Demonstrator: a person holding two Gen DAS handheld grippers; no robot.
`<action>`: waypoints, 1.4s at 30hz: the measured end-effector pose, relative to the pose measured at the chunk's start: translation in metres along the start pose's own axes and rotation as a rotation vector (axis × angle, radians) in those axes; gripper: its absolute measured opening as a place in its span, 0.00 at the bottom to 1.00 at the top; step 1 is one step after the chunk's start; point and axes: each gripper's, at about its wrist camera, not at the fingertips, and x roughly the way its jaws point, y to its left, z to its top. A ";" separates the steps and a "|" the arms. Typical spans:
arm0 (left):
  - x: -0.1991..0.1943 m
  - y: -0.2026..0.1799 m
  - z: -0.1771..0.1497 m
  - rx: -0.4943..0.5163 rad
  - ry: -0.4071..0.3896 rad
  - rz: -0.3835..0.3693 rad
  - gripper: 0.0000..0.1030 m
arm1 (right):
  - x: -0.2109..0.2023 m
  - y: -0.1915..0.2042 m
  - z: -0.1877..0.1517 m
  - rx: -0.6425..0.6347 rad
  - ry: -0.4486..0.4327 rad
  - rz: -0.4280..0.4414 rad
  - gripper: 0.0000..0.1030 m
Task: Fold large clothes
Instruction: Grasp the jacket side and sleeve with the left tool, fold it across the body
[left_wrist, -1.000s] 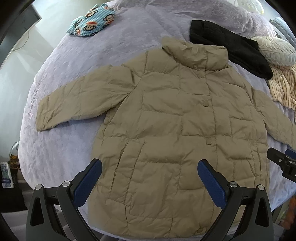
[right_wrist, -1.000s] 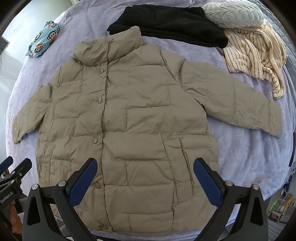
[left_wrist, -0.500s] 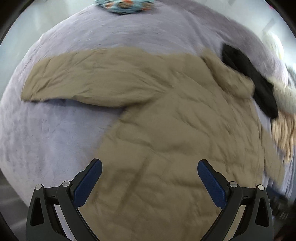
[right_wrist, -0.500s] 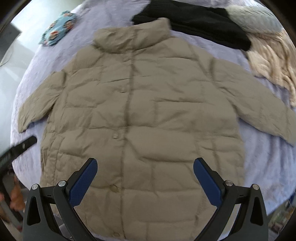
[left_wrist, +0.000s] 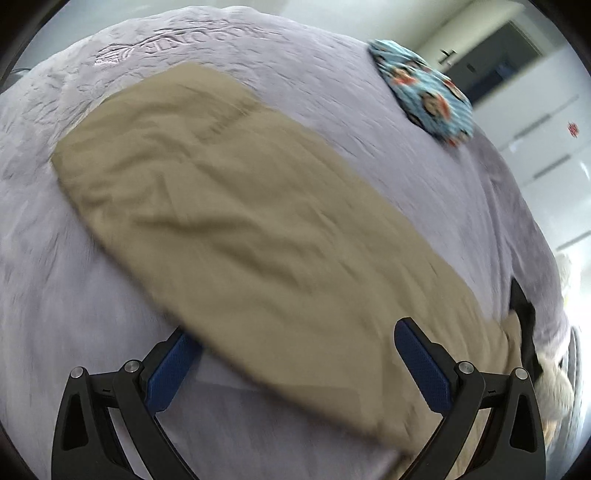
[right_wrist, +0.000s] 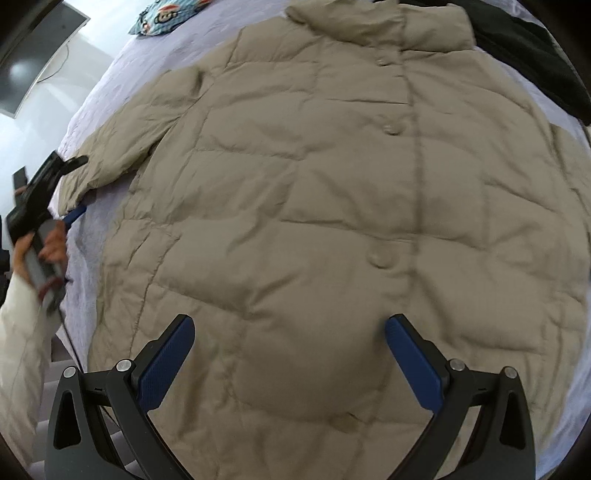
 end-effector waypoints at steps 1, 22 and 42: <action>0.004 0.002 0.007 -0.007 -0.014 0.007 1.00 | 0.004 0.006 0.002 -0.014 -0.005 -0.004 1.00; -0.107 -0.267 -0.093 0.764 -0.206 -0.344 0.08 | -0.050 -0.057 0.006 0.111 -0.167 0.057 1.00; -0.016 -0.320 -0.286 1.169 0.028 -0.130 0.94 | -0.056 -0.185 0.004 0.333 -0.208 -0.015 1.00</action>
